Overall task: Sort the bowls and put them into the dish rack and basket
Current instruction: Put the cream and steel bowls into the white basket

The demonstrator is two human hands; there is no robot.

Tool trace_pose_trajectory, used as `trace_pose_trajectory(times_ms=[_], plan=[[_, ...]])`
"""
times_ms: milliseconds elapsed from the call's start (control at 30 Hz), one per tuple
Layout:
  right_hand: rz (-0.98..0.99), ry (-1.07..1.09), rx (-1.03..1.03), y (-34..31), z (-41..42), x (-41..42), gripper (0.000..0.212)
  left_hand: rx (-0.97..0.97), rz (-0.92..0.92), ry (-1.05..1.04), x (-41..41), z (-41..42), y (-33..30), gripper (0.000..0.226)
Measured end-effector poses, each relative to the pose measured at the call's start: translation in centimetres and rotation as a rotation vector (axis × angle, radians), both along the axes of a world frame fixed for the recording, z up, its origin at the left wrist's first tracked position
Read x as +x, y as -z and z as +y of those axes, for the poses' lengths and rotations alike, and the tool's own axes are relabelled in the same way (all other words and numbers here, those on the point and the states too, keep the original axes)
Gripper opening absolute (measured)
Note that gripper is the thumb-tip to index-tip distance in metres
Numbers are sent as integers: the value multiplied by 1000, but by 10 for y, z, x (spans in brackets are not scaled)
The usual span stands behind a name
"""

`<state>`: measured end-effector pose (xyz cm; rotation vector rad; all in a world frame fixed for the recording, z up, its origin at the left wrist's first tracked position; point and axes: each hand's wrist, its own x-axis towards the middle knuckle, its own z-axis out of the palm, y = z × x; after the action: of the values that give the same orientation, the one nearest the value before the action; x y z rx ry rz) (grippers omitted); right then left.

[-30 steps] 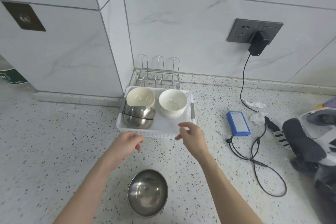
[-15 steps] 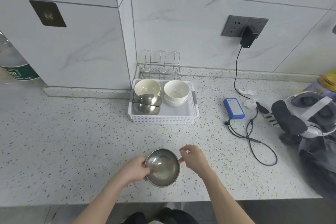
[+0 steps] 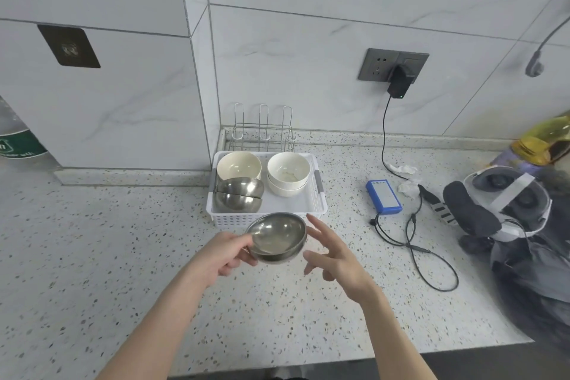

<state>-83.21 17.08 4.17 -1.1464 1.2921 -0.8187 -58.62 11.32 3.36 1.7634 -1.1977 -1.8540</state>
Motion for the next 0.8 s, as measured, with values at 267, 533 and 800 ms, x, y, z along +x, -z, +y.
trace_pose_trajectory(times_ms=[267, 533, 800], plan=[[154, 11, -117, -8, -47, -1, 34, -16, 35, -59, -27, -43, -17, 36], [381, -40, -46, -8, -113, -23, 35, -411, -157, -7, -56, -68, -14, 43], [554, -149, -29, -3, -157, -26, 32, -292, -256, 131, -63, -102, 2, 68]])
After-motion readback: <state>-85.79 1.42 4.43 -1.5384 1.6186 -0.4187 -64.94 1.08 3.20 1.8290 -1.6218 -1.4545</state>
